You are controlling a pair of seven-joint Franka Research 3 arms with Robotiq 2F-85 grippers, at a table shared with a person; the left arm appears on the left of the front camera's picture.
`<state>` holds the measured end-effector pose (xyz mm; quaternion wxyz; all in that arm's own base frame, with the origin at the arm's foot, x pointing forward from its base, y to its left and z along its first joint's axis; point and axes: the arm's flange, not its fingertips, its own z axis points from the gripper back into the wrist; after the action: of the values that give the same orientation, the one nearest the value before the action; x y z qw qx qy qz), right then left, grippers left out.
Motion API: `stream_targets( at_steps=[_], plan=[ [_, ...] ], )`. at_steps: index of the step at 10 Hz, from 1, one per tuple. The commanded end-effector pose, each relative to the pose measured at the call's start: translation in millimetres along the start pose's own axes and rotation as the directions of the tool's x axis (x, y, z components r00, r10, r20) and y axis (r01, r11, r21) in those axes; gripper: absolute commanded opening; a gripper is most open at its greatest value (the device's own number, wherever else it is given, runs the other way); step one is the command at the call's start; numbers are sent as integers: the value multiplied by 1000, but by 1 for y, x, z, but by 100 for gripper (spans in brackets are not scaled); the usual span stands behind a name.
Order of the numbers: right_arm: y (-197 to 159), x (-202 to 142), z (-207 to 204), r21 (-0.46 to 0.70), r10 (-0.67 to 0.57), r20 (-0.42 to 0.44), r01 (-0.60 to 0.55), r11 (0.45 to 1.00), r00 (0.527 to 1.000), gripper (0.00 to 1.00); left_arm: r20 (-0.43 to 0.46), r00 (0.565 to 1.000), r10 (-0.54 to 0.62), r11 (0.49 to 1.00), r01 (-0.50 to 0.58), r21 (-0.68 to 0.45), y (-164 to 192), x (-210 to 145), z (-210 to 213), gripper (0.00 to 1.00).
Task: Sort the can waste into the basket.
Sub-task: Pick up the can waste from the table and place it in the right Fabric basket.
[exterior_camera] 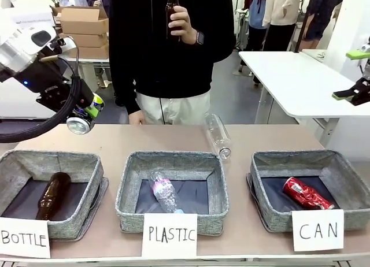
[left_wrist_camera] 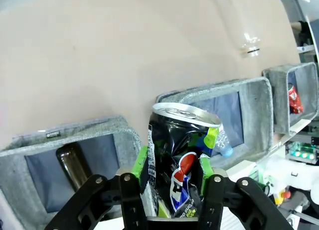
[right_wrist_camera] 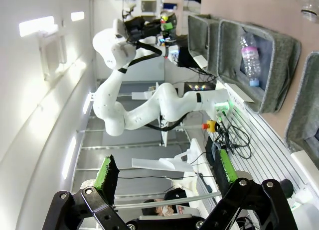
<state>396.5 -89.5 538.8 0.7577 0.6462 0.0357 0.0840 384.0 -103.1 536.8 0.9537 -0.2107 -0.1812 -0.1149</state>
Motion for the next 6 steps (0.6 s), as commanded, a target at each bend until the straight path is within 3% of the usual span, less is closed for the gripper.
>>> stream_targets(
  at_steps=[1,2,3,4,5,6],
  plan=[
    [1,-2,2,-4,22,-10,-23,1000,1000,100,4,1000,-2,1000,2,2,0,-3,0,44],
    [1,-2,2,-4,22,-10,-23,1000,1000,100,24,999,29,992,-26,-125,-10,-14,-15,44],
    [1,-2,2,-4,22,-10,-23,1000,1000,100,32,999,-19,986,24,-167,-60,-31,-12,44],
    [1,-2,2,-4,22,-10,-23,1000,1000,100,75,983,-165,964,176,-197,-120,-48,-15,44],
    [1,-2,2,-4,22,-10,-23,1000,1000,100,118,939,-324,918,342,-200,-181,-56,-28,44],
    [1,-2,2,-4,22,-10,-23,1000,1000,100,127,858,-497,834,513,-201,-241,-52,-54,44]
  ],
)
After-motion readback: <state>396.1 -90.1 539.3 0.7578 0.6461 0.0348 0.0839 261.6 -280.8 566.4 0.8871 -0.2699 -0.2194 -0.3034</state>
